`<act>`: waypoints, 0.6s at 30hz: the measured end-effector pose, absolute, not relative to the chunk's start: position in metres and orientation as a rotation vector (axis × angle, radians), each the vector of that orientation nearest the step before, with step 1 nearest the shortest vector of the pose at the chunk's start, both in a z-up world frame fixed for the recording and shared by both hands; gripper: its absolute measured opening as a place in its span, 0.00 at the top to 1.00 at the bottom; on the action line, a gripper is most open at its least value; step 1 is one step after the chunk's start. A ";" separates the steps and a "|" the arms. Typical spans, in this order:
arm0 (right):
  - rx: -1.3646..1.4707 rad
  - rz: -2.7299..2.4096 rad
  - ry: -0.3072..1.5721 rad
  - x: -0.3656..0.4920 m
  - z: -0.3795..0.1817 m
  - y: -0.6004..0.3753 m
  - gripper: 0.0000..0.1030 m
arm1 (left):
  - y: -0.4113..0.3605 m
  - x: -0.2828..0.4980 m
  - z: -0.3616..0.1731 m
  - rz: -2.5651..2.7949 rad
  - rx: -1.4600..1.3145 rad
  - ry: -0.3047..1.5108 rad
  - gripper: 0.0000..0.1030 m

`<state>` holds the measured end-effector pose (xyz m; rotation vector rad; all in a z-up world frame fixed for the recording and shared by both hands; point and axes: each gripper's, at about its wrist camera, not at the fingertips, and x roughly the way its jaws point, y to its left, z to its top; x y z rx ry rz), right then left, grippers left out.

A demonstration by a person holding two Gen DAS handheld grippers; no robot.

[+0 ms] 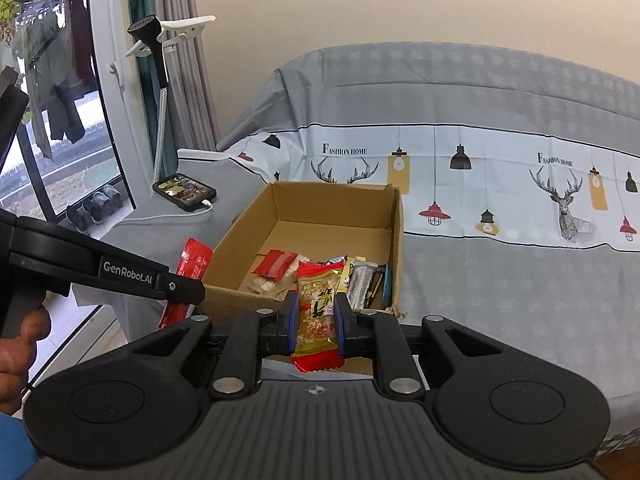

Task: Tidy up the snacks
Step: 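Carry the red stick and orange candy over the box with both tools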

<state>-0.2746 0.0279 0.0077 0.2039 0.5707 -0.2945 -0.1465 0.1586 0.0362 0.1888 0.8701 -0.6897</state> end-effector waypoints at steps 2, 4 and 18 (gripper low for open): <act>0.205 -0.294 0.576 -0.273 0.007 0.028 0.82 | 0.158 -0.146 0.035 -0.688 0.189 0.876 0.92; 0.207 -0.293 0.582 -0.272 0.006 0.027 0.82 | 0.157 -0.144 0.033 -0.687 0.190 0.882 0.92; 0.225 -0.292 0.635 -0.256 -0.004 0.021 0.82 | 0.149 -0.127 0.019 -0.674 0.188 0.933 0.92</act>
